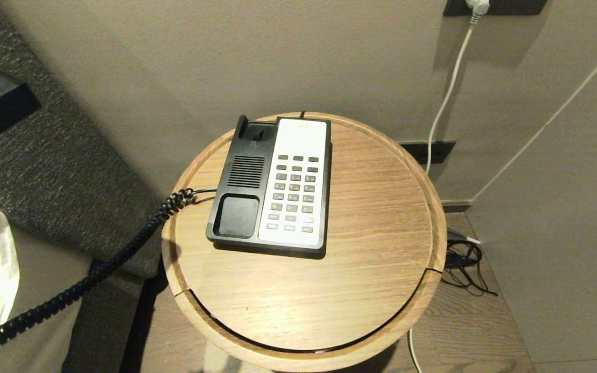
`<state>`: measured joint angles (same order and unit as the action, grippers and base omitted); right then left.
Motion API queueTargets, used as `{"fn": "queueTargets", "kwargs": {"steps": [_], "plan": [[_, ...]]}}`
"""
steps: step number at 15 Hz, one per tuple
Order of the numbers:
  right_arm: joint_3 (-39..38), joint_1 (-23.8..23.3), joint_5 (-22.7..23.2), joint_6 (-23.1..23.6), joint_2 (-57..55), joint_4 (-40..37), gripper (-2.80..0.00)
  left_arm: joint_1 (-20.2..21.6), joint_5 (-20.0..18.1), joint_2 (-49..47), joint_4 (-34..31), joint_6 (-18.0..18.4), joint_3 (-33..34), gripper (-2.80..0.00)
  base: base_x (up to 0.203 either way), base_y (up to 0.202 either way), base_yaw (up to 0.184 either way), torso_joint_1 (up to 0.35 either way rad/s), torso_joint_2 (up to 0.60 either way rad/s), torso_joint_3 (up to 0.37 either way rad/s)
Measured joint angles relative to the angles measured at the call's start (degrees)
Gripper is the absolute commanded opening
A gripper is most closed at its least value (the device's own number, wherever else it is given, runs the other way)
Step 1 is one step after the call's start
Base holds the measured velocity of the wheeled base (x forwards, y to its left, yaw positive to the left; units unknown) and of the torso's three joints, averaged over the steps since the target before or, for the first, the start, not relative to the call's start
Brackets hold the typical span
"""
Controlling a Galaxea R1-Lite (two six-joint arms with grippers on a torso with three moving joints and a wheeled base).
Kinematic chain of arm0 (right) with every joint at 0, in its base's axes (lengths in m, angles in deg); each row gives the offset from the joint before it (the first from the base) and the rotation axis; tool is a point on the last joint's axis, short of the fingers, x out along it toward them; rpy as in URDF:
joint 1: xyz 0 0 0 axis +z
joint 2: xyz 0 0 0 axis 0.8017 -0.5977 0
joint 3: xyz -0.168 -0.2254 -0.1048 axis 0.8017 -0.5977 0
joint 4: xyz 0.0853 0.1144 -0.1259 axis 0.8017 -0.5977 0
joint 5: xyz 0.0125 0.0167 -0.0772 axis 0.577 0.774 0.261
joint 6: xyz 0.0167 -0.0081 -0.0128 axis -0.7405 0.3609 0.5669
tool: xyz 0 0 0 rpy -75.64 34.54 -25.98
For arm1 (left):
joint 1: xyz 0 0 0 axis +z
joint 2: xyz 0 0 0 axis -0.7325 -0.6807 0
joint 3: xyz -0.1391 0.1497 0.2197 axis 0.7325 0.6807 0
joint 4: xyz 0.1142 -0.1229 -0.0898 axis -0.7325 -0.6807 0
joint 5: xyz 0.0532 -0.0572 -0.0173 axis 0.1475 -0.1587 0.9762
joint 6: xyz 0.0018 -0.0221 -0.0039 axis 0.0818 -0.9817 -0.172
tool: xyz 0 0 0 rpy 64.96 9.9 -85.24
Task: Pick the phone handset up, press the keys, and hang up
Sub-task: Dial the number
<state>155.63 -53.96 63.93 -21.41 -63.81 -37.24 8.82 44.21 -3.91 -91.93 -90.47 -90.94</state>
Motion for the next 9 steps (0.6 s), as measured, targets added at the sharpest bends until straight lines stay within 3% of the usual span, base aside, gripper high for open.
{"fn": "queueTargets", "kwargs": {"steps": [3,9], "plan": [[2.9,0.0,1.8,-1.6,-9.1,-4.1,-2.80,0.1,-1.5,-0.5,0.1,-0.5,-0.3,-2.80,0.000,0.000,0.000,0.000,0.00,0.000],[2.8,0.0,2.0,-2.8,-14.6,-0.5,-2.80,1.5,-6.8,-3.3,0.1,-1.3,1.2,-2.80,0.000,0.000,0.000,0.000,0.00,0.000]]}}
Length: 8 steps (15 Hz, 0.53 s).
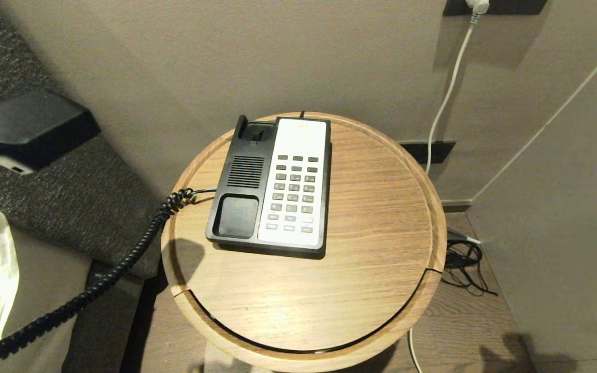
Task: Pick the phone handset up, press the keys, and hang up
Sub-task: Dial the number
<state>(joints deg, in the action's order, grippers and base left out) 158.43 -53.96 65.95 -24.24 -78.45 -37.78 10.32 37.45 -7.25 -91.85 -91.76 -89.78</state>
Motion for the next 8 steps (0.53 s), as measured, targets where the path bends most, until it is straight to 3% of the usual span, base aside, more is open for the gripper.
{"fn": "queueTargets", "kwargs": {"steps": [3,8], "plan": [[5.6,3.1,0.7,-4.9,-5.2,0.6,-2.80,3.2,-4.1,-0.1,0.1,-0.9,2.8,-2.80,0.000,0.000,0.000,0.000,0.00,0.000],[16.1,20.2,0.9,-13.8,-15.1,-0.4,-2.80,4.1,-4.2,1.4,0.1,-0.9,3.9,-2.80,0.000,0.000,0.000,0.000,0.00,0.000]]}}
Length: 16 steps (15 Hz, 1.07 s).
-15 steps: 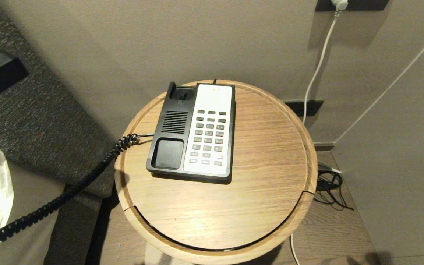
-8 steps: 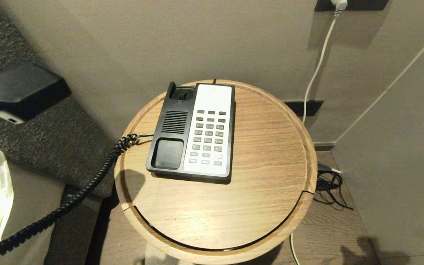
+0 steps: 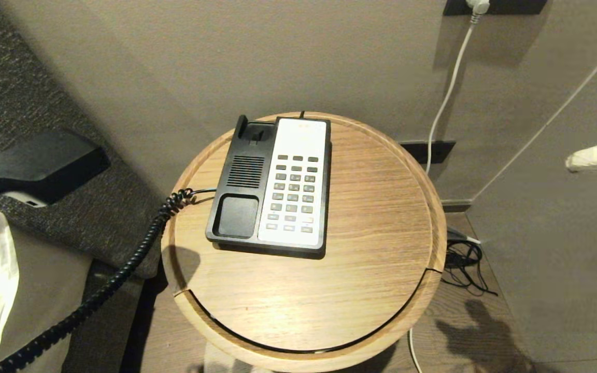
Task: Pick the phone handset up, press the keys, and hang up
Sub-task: Dial the number
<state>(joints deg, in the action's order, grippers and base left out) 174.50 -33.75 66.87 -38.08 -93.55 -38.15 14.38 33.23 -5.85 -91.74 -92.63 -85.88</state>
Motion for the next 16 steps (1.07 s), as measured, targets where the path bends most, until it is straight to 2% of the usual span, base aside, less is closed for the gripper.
{"fn": "queueTargets", "kwargs": {"steps": [3,6,8,11,13,16], "plan": [[9.1,10.5,-0.2,-5.3,-8.2,-0.2,-2.80,0.1,0.4,0.6,0.0,-0.5,0.3,-2.80,0.000,0.000,0.000,0.000,0.00,0.000],[16.4,18.5,-2.5,-6.5,-16.7,-0.1,-2.80,0.5,0.9,0.8,0.0,-0.5,0.2,-2.80,0.000,0.000,0.000,0.000,0.00,0.000],[20.2,21.8,-3.9,-7.4,-21.9,1.4,-2.80,1.0,1.0,1.0,0.0,-0.6,0.4,-2.80,0.000,0.000,0.000,0.000,0.00,0.000],[21.8,25.6,-4.2,-8.7,-27.0,3.5,-2.80,1.9,1.4,1.2,0.0,-0.6,0.7,-2.80,0.000,0.000,0.000,0.000,0.00,0.000],[21.9,27.3,-4.3,-10.6,-28.7,3.5,-2.80,3.1,2.4,1.2,0.0,-0.6,1.6,-2.80,0.000,0.000,0.000,0.000,0.00,0.000],[21.7,28.5,-5.1,-10.8,-30.4,3.2,-2.80,3.5,2.4,1.5,0.0,-0.5,2.4,-2.80,0.000,0.000,0.000,0.000,0.00,0.000]]}}
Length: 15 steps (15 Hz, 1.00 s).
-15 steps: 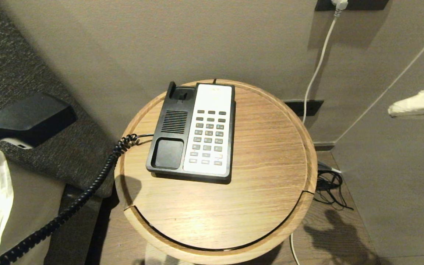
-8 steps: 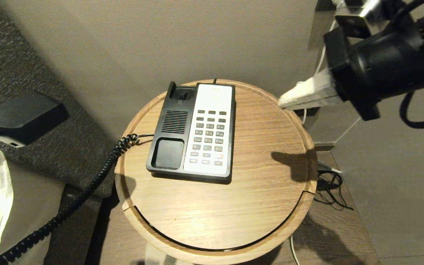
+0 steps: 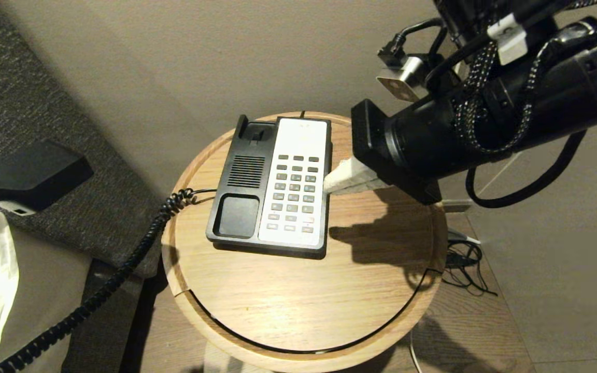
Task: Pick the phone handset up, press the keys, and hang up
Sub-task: Dial the number
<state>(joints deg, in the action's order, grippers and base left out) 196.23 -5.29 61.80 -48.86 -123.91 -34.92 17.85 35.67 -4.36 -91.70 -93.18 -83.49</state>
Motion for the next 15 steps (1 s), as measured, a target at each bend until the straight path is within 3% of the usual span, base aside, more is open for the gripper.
{"fn": "queueTargets", "kwargs": {"steps": [5,15], "plan": [[-0.3,1.0,-3.2,0.4,-3.1,0.1,-2.80,0.1,0.0,1.3,0.0,0.0,2.1,-2.80,0.000,0.000,0.000,0.000,0.00,0.000],[-0.2,1.6,-2.7,-0.2,-4.6,0.5,-2.80,0.1,-0.3,2.6,0.0,-0.1,4.1,-2.80,0.000,0.000,0.000,0.000,0.00,0.000]]}}
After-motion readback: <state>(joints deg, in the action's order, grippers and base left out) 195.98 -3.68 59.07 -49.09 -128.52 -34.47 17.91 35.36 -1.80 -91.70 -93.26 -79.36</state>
